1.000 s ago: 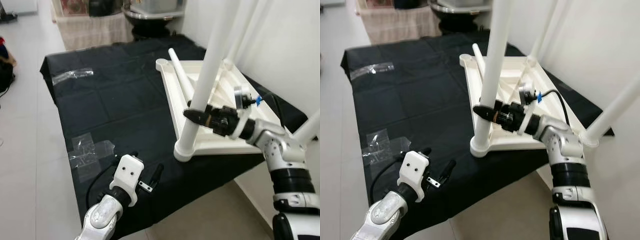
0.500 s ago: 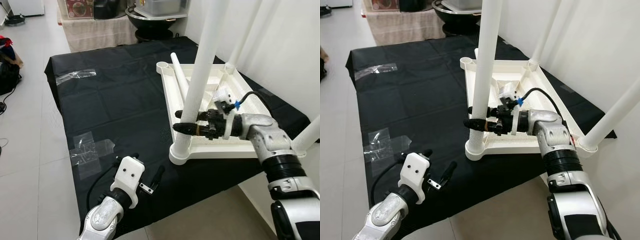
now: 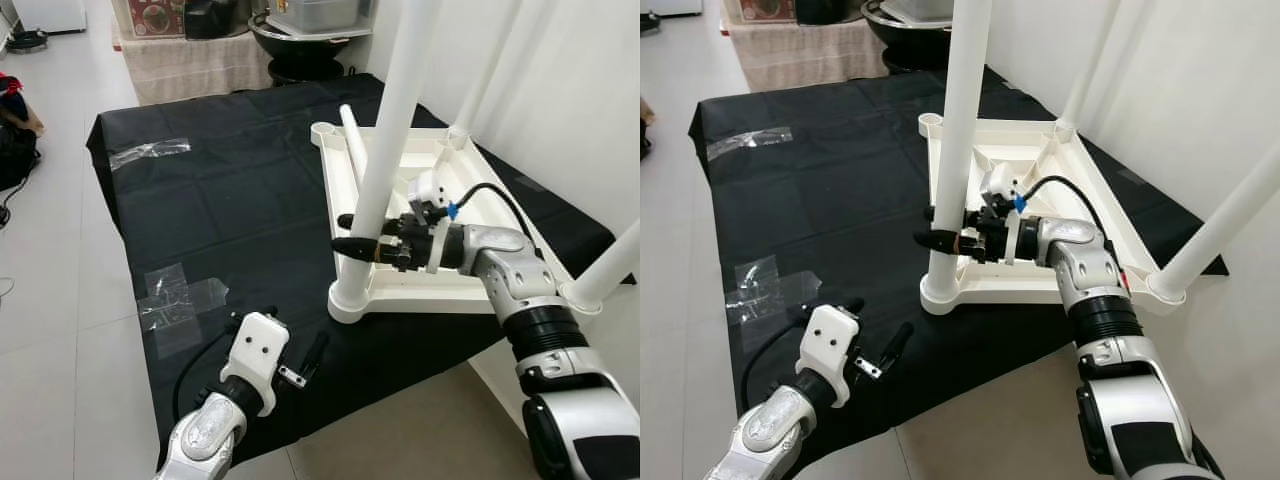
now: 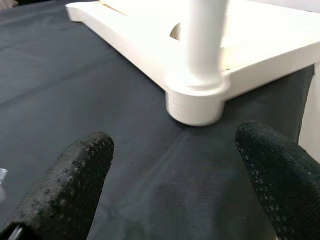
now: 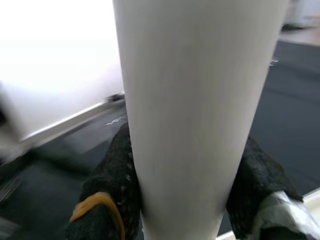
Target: Building children table
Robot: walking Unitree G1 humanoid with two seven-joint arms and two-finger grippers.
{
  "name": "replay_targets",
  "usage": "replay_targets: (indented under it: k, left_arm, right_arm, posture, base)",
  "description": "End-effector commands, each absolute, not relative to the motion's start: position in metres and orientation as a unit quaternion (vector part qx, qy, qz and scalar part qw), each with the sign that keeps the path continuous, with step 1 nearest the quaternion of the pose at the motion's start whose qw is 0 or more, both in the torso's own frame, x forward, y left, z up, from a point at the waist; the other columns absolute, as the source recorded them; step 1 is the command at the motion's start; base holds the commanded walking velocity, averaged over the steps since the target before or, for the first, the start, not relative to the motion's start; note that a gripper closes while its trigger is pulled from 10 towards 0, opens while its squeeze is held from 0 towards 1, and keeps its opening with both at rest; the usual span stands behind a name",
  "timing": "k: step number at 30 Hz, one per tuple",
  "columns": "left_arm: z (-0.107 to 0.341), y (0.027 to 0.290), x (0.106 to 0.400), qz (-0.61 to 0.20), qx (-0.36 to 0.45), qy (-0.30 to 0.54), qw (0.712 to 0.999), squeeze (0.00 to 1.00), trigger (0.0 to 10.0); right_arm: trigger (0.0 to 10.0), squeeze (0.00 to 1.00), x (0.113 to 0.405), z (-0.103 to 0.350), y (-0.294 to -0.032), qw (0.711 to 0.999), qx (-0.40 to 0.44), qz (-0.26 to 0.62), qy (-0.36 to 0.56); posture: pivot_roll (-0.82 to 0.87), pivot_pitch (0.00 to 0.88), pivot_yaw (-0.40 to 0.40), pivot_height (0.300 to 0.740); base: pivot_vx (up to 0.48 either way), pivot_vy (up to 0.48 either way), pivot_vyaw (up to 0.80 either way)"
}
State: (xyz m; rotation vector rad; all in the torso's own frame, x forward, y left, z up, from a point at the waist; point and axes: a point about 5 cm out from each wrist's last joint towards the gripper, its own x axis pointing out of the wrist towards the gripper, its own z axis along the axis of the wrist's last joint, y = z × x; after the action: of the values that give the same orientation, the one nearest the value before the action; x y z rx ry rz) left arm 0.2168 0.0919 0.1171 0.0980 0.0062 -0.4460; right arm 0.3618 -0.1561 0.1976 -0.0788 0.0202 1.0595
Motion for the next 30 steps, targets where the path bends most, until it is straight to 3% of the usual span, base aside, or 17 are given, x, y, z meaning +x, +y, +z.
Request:
replay_targets:
  k: [1,4,5,6,7,8,9,10,14,17,18,19,21,24,25,26,30]
  left_arm:
    - [0.113,0.091,0.217,-0.222,0.05,0.011,0.974,0.0,10.0]
    - [0.113,0.091,0.216,-0.222,0.049,0.011,0.974,0.0,10.0]
    - [0.113,0.092,0.216,-0.222,0.049,0.011,0.974,0.0,10.0]
    - [0.113,0.092,0.216,-0.222,0.049,0.011,0.974,0.0,10.0]
    - [0.113,0.092,0.216,-0.223,0.05,0.011,0.973,0.0,10.0]
    - [0.113,0.092,0.216,-0.224,0.05,0.011,0.973,0.0,10.0]
    - [0.113,0.092,0.216,-0.224,0.05,0.011,0.973,0.0,10.0]
    - [0.113,0.092,0.216,-0.224,0.05,0.011,0.973,0.0,10.0]
    - [0.113,0.092,0.216,-0.224,0.05,0.011,0.973,0.0,10.0]
    - [0.113,0.092,0.216,-0.223,0.05,0.011,0.973,0.0,10.0]
    - [0.113,0.092,0.216,-0.223,0.05,0.011,0.974,0.0,10.0]
    - [0.113,0.091,0.216,-0.223,0.05,0.011,0.974,0.0,10.0]
    - [0.113,0.091,0.216,-0.223,0.049,0.011,0.974,0.0,10.0]
    - [0.113,0.091,0.216,-0.223,0.048,0.011,0.974,0.0,10.0]
    - [0.113,0.091,0.217,-0.223,0.048,0.011,0.974,0.0,10.0]
    - [0.113,0.091,0.217,-0.223,0.048,0.011,0.973,0.0,10.0]
    - [0.113,0.091,0.217,-0.223,0.048,0.011,0.974,0.0,10.0]
  right_arm:
    - [0.0,0.0,0.374,0.196,-0.181,0.928,-0.044,0.37,0.012]
    - [0.0,0.0,0.377,0.187,-0.187,0.948,-0.053,0.312,0.03]
    - [0.0,0.0,0.38,0.176,-0.202,0.981,-0.061,0.175,0.05]
    - [0.0,0.0,0.38,0.176,-0.202,0.981,-0.061,0.175,0.05]
    - [0.0,0.0,0.377,0.169,-0.214,0.994,-0.06,0.067,0.06]
    - [0.0,0.0,0.372,0.165,-0.221,0.996,-0.057,-0.009,0.062]
    - [0.0,0.0,0.372,0.165,-0.221,0.996,-0.057,-0.009,0.062]
    - [0.0,0.0,0.365,0.163,-0.224,0.995,-0.053,-0.068,0.059]
    - [0.0,0.0,0.36,0.166,-0.223,0.992,-0.047,-0.107,0.046]
    - [0.0,0.0,0.342,0.171,-0.215,0.977,-0.01,-0.212,0.026]
    - [0.9,0.0,0.342,0.172,-0.208,0.976,0.009,-0.218,0.024]
    - [9.5,0.0,0.343,0.173,-0.203,0.976,0.019,-0.217,0.021]
    - [10.0,0.0,0.346,0.174,-0.198,0.978,0.033,-0.207,0.016]
    - [10.0,0.0,0.351,0.184,-0.193,0.982,0.044,-0.183,-0.013]
    - [10.0,0.83,0.352,0.19,-0.193,0.984,0.041,-0.169,-0.034]
    - [10.0,1.0,0.353,0.196,-0.192,0.985,0.027,-0.16,-0.053]
    - [10.0,1.0,0.353,0.2,-0.192,0.985,0.015,-0.157,-0.064]
  posture:
    - [0.05,0.021,-0.078,0.74]
    - [0.05,0.02,-0.078,0.74]
    - [0.05,0.021,-0.078,0.74]
    - [0.05,0.021,-0.078,0.74]
    - [0.05,0.024,-0.075,0.74]
    - [0.05,0.024,-0.075,0.74]
    - [0.05,0.024,-0.075,0.74]
    - [0.05,0.024,-0.075,0.74]
    - [0.05,0.027,-0.076,0.74]
    - [0.05,0.028,-0.079,0.74]
    - [0.05,0.029,-0.078,0.74]
    - [0.05,0.029,-0.077,0.74]
    - [0.05,0.029,-0.077,0.74]
    - [0.05,0.03,-0.078,0.74]
    - [0.04,0.029,-0.078,0.74]
    - [0.04,0.029,-0.078,0.74]
    - [0.04,0.029,-0.078,0.74]
  base:
    - [0.0,0.0,0.0]
    - [0.0,0.0,0.0]
    - [0.0,0.0,0.0]
    - [0.0,0.0,0.0]
    - [0.0,0.0,0.0]
    - [0.0,0.0,0.0]
    - [0.0,0.0,0.0]
    - [0.0,0.0,0.0]
    - [0.0,0.0,0.0]
    - [0.0,0.0,0.0]
    - [0.0,0.0,0.0]
    - [0.0,0.0,0.0]
    - [0.0,0.0,0.0]
    - [0.0,0.0,0.0]
    - [0.0,0.0,0.0]
    - [0.0,0.0,0.0]
    - [0.0,0.0,0.0]
